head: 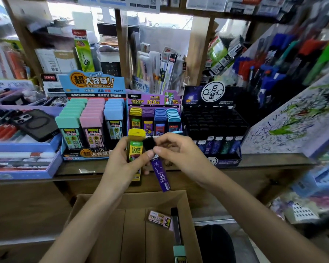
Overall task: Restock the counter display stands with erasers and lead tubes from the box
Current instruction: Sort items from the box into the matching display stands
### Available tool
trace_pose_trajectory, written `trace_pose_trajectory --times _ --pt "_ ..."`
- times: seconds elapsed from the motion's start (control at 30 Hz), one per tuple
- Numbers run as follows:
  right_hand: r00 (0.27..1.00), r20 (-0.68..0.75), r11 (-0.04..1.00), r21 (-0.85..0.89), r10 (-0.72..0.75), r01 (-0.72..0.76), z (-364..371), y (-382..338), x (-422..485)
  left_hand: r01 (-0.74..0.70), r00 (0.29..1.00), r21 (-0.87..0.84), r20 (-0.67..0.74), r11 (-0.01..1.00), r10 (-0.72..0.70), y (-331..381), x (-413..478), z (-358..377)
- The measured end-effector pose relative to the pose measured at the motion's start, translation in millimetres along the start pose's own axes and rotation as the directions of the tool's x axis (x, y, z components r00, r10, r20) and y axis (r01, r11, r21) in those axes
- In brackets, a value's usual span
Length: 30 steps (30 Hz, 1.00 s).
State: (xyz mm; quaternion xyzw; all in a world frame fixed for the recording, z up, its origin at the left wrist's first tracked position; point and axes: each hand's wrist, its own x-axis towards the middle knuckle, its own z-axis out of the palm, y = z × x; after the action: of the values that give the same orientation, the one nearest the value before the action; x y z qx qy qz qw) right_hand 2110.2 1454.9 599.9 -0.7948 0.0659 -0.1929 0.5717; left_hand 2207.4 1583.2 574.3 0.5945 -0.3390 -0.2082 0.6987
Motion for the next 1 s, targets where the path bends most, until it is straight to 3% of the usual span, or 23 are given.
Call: trace_pose_trajectory --times 0.13,0.3,0.37,0.53,1.0 --pt "1.000 -0.029 1.000 -0.013 -0.002 0.001 -19.0 4.8 -10.1 0.073 0.996 0.028 0.042 0.997 -0.075 -10.4 0.1 5.7" --pt "0.941 -0.324 0.991 -0.118 -0.100 0.065 -84.5 -3.3 -14.9 0.132 0.991 -0.041 0.004 0.990 -0.132 -22.4 2.8 15.6" --pt "0.912 -0.378 0.974 -0.212 -0.160 0.083 -107.6 -4.6 -18.6 0.137 0.991 -0.027 -0.004 0.990 -0.137 -25.5 3.8 19.8" --pt "0.910 -0.391 0.930 -0.368 -0.136 -0.020 -129.6 21.6 -24.2 0.144 0.989 -0.015 -0.022 0.989 -0.144 -31.1 3.4 28.5" --pt "0.902 -0.409 0.936 -0.351 -0.139 -0.015 -132.8 39.1 -29.5 0.164 0.986 0.030 -0.006 0.986 -0.164 -37.3 -2.0 34.8"
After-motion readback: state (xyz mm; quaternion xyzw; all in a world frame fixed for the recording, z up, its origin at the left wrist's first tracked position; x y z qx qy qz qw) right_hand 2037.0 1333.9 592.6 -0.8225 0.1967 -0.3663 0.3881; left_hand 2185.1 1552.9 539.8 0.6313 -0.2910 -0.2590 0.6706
